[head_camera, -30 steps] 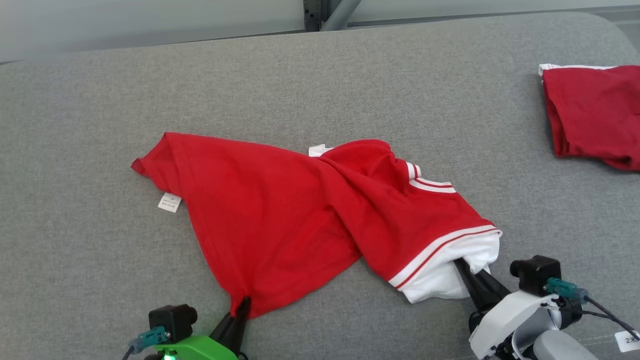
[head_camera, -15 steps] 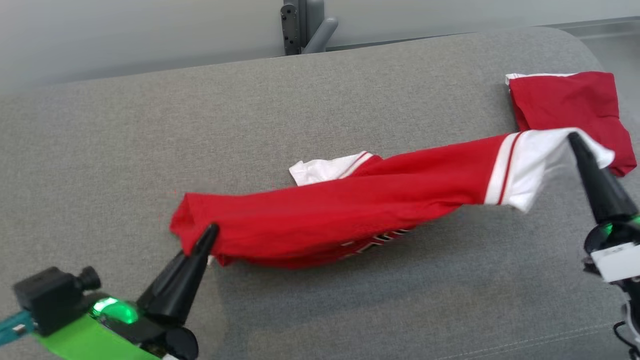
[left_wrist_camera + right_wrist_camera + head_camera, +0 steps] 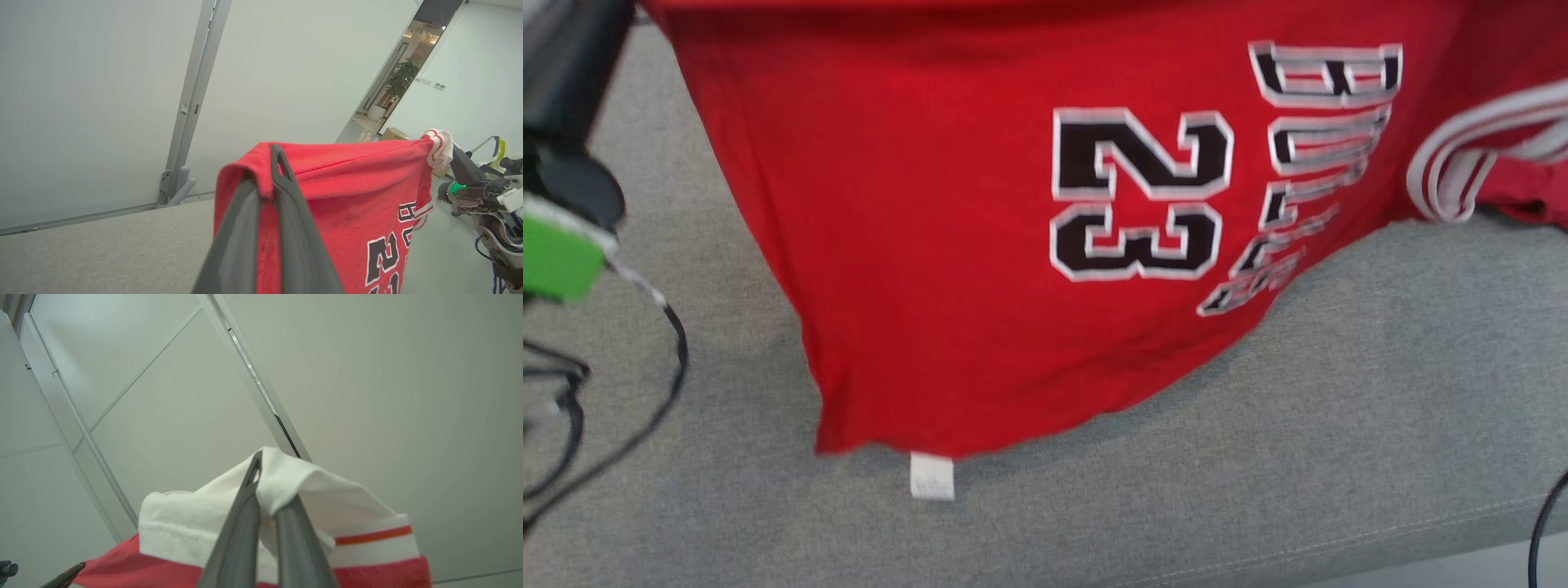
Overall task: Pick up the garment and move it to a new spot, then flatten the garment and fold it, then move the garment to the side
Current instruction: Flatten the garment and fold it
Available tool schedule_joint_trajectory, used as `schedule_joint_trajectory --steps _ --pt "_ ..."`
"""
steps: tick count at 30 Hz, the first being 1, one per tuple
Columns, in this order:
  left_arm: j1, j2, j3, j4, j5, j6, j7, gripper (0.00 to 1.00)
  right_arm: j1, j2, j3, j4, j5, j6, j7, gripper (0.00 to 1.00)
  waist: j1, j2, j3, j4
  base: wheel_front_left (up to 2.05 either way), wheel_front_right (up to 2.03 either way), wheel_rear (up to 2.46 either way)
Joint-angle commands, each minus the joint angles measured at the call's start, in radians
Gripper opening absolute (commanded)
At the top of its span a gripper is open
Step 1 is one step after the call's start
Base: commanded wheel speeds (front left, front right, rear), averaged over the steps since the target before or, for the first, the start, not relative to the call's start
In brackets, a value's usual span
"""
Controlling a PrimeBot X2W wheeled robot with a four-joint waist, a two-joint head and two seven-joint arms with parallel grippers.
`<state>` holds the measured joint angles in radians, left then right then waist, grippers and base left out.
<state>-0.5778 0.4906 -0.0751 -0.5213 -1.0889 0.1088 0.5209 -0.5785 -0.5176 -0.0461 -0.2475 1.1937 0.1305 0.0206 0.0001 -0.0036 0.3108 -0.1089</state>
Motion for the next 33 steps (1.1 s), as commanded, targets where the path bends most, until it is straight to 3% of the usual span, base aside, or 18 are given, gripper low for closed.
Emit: schedule_joint_trajectory --steps 1,5,8,12,17,22,26,33 --pt "-0.098 0.016 -0.010 0.062 0.030 0.002 0.011 0.00 -0.091 0.028 0.000 0.063 -0.027 0.000 0.010 0.00 -0.0001 0.0036 0.139 0.002 0.00 0.00 0.00" --pt "-0.384 -0.003 -0.074 0.322 0.126 -0.025 -0.011 0.00 -0.406 0.149 0.029 0.319 -0.162 0.000 0.027 0.00 -0.0001 0.0036 0.232 0.004 0.00 0.00 0.00" --pt "-0.571 -0.034 -0.112 0.528 0.216 -0.042 -0.076 0.00 -0.627 0.241 0.007 0.496 -0.286 -0.001 -0.023 0.00 -0.0001 0.0036 0.288 0.009 0.00 0.00 0.00" --pt "-0.780 -0.086 -0.115 0.770 0.311 -0.066 -0.260 0.00 -0.865 0.351 -0.038 0.678 -0.419 -0.001 -0.126 0.00 -0.0001 0.0036 0.337 0.010 0.00 0.00 0.00" --pt "-0.915 -0.131 -0.116 0.989 0.390 -0.145 -0.531 0.00 -0.997 0.413 -0.020 0.747 -0.478 -0.001 -0.224 0.00 -0.0001 0.0036 0.381 0.010 0.00 0.00 0.00" --pt "-0.821 -0.142 -0.184 1.118 0.385 -0.228 -0.665 0.00 -0.838 0.387 0.084 0.702 -0.436 -0.001 -0.234 0.00 -0.0001 0.0036 0.375 0.022 0.00 0.00 0.00" --pt "-0.618 -0.117 -0.254 1.098 0.330 -0.240 -0.719 0.00 -0.546 0.312 0.172 0.605 -0.381 0.000 -0.243 0.00 -0.0001 0.0036 0.332 0.030 0.00 0.00 0.00" --pt "-0.158 -0.032 -0.355 0.940 0.246 -0.238 -0.765 0.00 -0.007 0.195 0.183 0.448 -0.286 -0.001 -0.269 0.00 -0.0001 0.0036 0.214 0.062 0.00 0.00 0.00"
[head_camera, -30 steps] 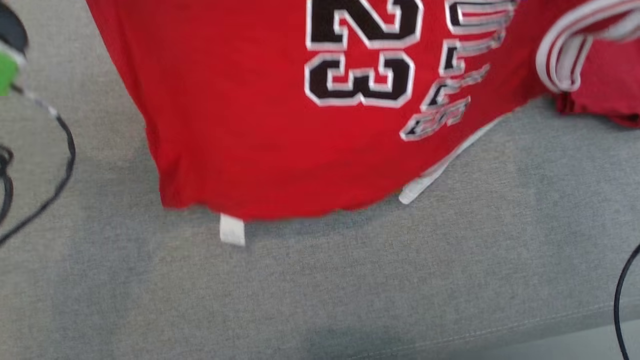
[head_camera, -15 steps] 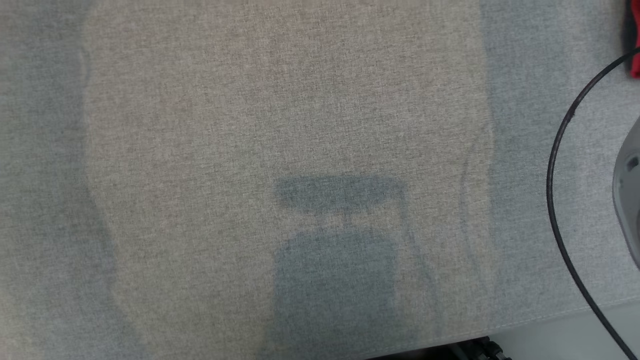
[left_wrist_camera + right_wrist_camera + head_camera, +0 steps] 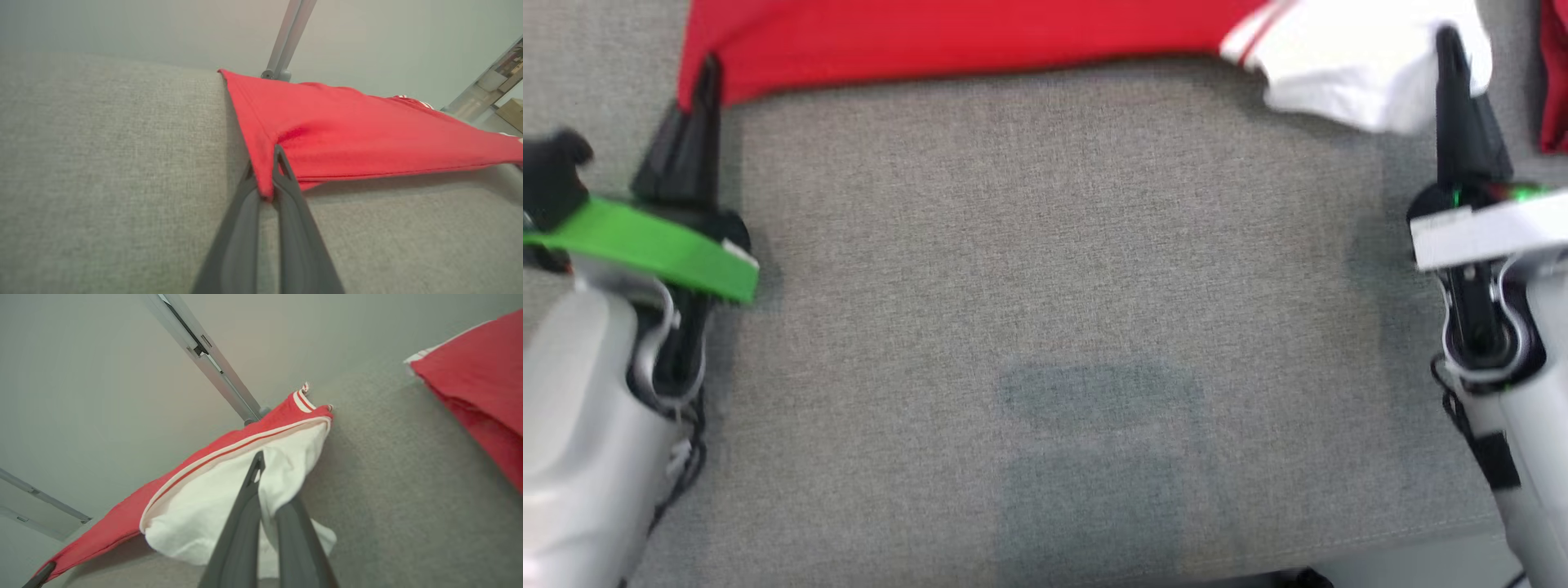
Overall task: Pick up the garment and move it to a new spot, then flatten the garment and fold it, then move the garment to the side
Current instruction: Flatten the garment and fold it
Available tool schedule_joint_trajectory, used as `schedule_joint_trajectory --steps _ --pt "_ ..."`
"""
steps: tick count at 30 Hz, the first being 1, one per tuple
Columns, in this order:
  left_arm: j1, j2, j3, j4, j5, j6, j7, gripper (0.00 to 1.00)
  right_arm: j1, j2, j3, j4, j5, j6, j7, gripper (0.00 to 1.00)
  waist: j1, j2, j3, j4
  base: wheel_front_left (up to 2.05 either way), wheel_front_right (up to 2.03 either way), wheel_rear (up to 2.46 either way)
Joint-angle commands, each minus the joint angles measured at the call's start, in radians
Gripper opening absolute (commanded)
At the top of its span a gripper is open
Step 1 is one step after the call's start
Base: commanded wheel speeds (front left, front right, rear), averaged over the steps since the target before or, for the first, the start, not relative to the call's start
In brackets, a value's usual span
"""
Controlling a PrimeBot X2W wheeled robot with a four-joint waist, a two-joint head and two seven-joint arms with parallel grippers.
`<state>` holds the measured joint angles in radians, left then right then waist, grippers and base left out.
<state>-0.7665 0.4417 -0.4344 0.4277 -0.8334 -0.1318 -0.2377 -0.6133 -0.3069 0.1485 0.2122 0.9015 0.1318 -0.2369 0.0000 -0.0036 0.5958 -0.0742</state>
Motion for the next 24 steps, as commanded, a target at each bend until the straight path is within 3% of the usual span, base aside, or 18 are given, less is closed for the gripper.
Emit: schedule_joint_trajectory --steps 1,6,12,16,24 --pt "0.089 0.017 -0.005 -0.030 -0.008 0.003 -0.012 0.00 0.090 -0.022 -0.015 -0.028 0.020 -0.002 -0.015 0.00 0.0000 0.0036 -0.091 0.031 0.00 0.00 0.00" --pt "0.308 -0.012 -0.012 -0.131 -0.027 0.034 -0.020 0.00 0.290 -0.047 -0.001 -0.094 0.069 -0.002 -0.017 0.00 0.0000 0.0036 -0.181 0.031 0.00 0.00 0.00" --pt "0.640 -0.060 -0.042 -0.334 -0.030 0.141 -0.026 0.00 0.546 -0.092 -0.011 -0.145 0.123 -0.002 0.003 0.00 0.0000 0.0036 -0.303 0.012 0.00 0.00 0.00" --pt "0.852 -0.087 -0.079 -0.486 -0.063 0.214 -0.018 0.00 0.716 -0.100 -0.019 -0.162 0.115 -0.002 0.007 0.00 0.0000 0.0036 -0.314 0.012 0.00 0.00 0.00" --pt "0.883 -0.063 -0.089 -0.587 -0.076 0.266 0.049 0.00 0.692 -0.071 -0.031 -0.178 0.105 -0.002 0.016 0.00 0.0000 0.0036 -0.281 0.013 0.00 0.00 0.00"
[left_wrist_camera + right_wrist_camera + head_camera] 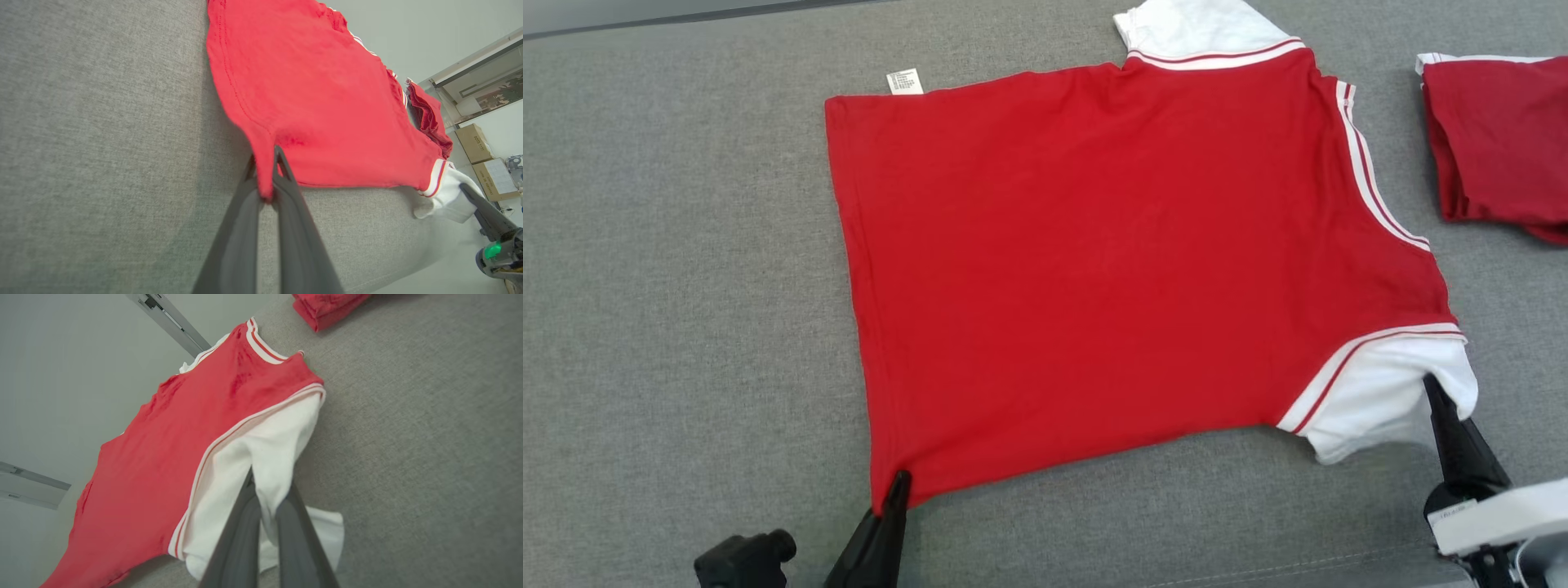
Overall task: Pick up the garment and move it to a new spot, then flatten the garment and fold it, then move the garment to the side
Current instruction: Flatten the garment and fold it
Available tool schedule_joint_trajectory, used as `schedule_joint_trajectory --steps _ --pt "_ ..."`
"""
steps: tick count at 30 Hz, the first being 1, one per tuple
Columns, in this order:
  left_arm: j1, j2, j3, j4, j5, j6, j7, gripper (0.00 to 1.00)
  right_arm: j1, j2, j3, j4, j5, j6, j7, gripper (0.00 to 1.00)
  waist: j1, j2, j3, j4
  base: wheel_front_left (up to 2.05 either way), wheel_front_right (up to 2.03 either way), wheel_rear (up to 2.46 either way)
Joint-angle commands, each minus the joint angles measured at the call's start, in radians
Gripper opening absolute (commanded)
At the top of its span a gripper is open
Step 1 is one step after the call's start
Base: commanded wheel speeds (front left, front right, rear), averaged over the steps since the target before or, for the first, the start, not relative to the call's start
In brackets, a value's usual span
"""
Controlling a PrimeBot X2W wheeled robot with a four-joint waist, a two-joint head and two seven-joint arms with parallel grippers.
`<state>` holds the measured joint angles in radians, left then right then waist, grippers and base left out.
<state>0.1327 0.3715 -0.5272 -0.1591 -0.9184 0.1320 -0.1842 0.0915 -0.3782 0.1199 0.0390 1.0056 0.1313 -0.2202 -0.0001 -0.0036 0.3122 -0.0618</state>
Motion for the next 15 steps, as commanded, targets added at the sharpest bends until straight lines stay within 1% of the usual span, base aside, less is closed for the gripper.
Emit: schedule_joint_trajectory --steps 1,5,8,15 --pt "-0.030 0.020 0.001 -0.009 0.014 0.007 0.016 0.00 -0.030 -0.002 -0.002 -0.009 -0.001 -0.001 0.008 0.00 0.0001 0.0036 0.005 0.000 0.00 0.00 0.00" --pt "-0.081 0.042 0.013 -0.046 -0.010 0.029 0.095 0.00 -0.121 0.002 0.003 -0.020 -0.001 -0.001 0.043 0.00 0.0001 0.0036 0.012 -0.002 0.00 0.00 0.00" --pt "-0.130 0.059 0.030 -0.065 -0.032 0.045 0.151 0.00 -0.183 0.009 0.012 -0.006 0.003 -0.001 0.074 0.00 0.0001 0.0036 0.016 0.000 0.00 0.00 0.00" --pt "-0.251 0.062 0.063 -0.058 -0.113 0.064 0.278 0.00 -0.315 0.010 0.009 0.096 -0.027 -0.001 0.116 0.00 0.0001 0.0036 0.026 0.009 0.00 0.00 0.00"
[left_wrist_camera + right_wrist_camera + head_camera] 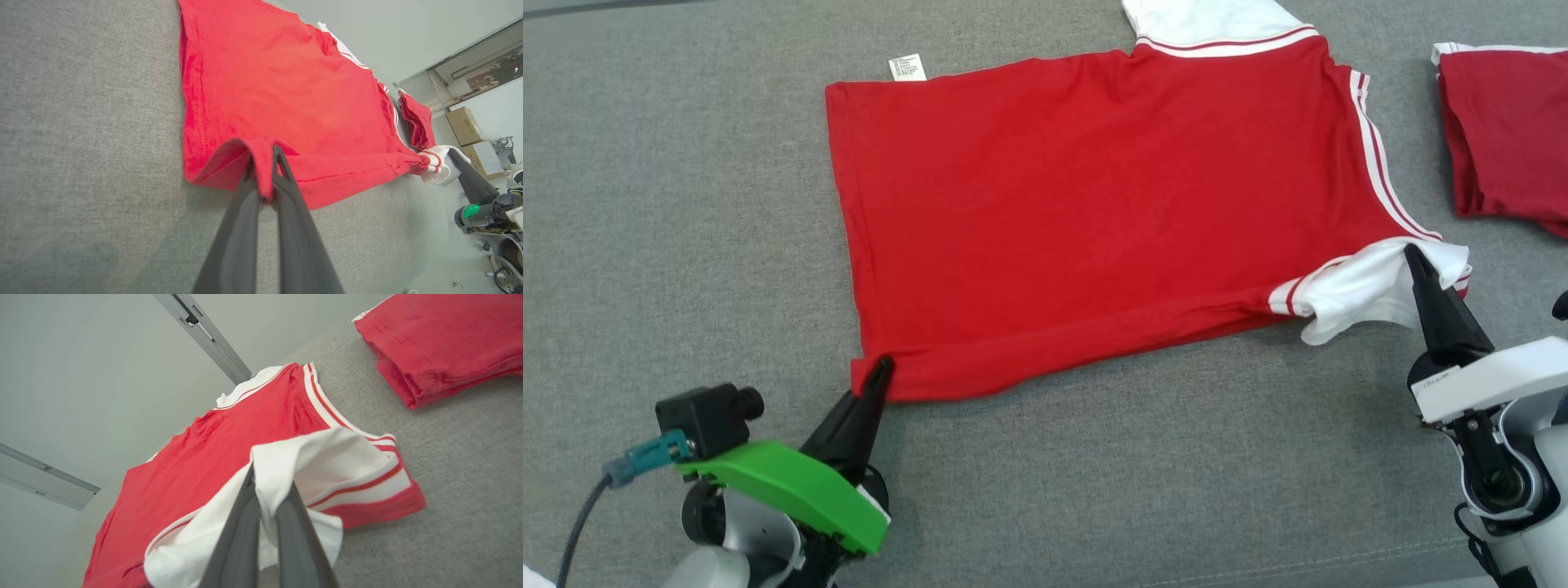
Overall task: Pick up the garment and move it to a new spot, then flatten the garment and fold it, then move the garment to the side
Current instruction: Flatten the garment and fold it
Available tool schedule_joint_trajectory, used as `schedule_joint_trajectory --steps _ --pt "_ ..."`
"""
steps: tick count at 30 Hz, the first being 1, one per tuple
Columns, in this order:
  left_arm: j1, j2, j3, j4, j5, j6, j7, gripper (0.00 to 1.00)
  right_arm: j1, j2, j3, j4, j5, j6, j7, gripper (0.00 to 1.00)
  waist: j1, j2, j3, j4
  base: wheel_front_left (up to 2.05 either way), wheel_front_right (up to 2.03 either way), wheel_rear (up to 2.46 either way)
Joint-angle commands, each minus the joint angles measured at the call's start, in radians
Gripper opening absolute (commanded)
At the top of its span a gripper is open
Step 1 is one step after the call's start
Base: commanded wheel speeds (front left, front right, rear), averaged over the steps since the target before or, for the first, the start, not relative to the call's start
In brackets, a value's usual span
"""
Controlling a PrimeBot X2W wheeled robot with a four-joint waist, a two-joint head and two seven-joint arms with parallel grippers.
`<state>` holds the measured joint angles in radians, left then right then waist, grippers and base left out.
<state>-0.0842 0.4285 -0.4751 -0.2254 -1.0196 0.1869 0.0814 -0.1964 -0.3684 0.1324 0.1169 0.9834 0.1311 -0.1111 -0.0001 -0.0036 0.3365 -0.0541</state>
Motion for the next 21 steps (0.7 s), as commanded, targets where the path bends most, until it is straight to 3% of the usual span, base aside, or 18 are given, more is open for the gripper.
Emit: schedule_joint_trajectory --steps 1,9,21 --pt "-0.053 0.010 0.013 0.018 -0.013 0.013 0.024 0.00 -0.044 0.002 -0.005 0.038 -0.014 -0.001 0.012 0.00 0.0001 0.0036 0.003 0.001 0.00 0.00 0.00" --pt "-0.189 -0.002 0.019 0.113 -0.013 0.022 0.087 0.00 -0.179 0.022 0.020 0.163 -0.066 -0.001 0.058 0.00 0.0001 0.0036 0.024 -0.005 0.00 0.00 0.00" --pt "-0.344 -0.055 -0.014 0.286 0.003 -0.007 0.115 0.00 -0.316 0.022 0.072 0.282 -0.117 -0.001 0.052 0.00 0.0001 0.0036 0.058 0.002 0.00 0.00 0.00"
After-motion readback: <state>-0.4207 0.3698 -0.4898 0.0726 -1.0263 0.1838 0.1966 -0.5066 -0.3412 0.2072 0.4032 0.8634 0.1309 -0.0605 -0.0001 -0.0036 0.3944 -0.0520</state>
